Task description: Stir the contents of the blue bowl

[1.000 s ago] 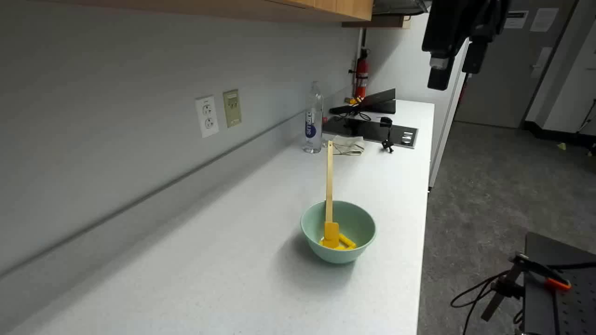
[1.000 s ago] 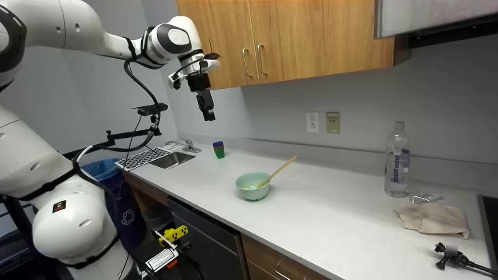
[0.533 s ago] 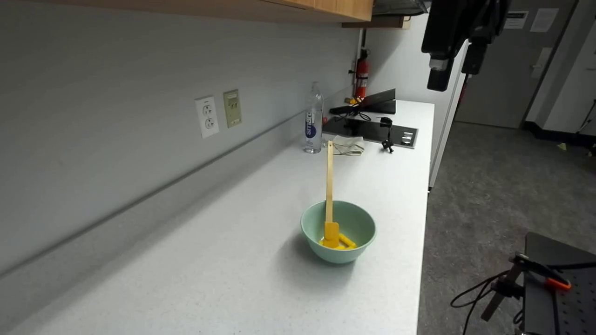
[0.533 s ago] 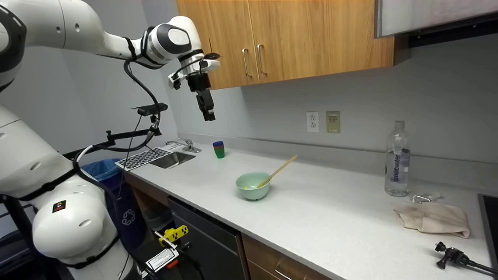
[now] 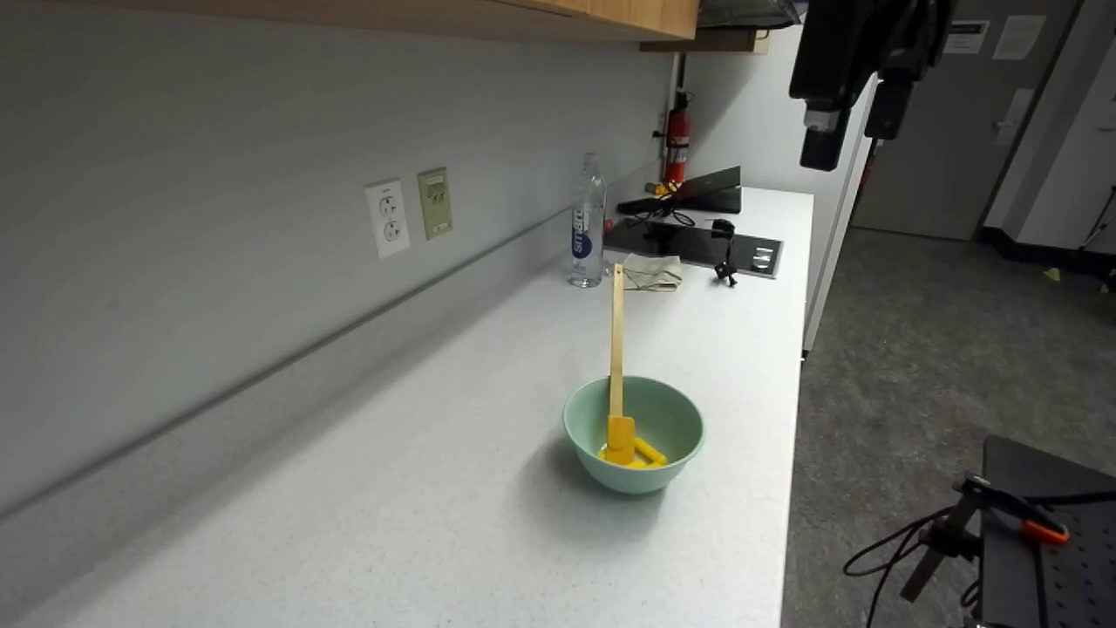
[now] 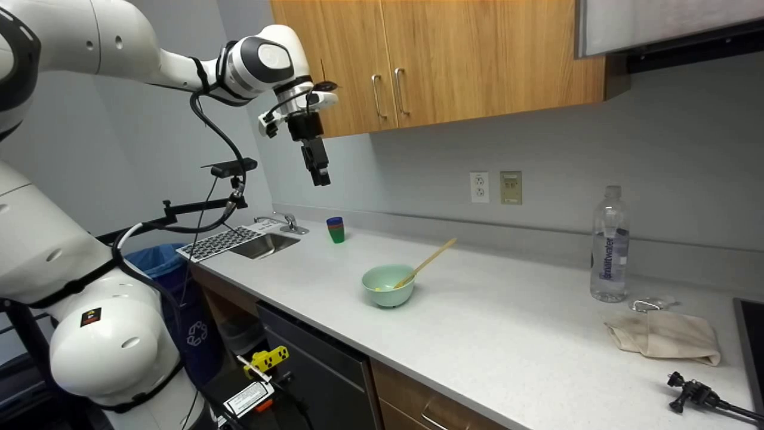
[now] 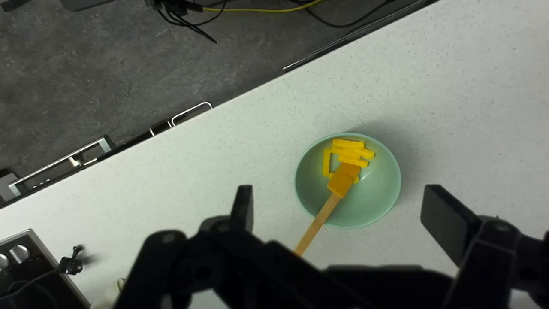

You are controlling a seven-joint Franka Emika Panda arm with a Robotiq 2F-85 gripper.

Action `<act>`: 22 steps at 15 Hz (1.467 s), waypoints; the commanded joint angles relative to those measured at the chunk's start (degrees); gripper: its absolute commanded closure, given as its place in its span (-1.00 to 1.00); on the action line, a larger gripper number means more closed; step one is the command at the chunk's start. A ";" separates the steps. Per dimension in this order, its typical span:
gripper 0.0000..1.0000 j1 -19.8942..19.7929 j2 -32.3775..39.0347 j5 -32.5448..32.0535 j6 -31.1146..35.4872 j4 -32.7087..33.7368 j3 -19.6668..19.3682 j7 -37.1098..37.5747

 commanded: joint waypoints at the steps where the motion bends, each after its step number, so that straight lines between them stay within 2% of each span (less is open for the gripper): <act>1: -1.00 1.93 0.30 -0.59 -0.16 0.16 -1.59 0.53; 22: -1.00 2.83 0.34 -0.24 0.01 -0.12 -2.41 0.62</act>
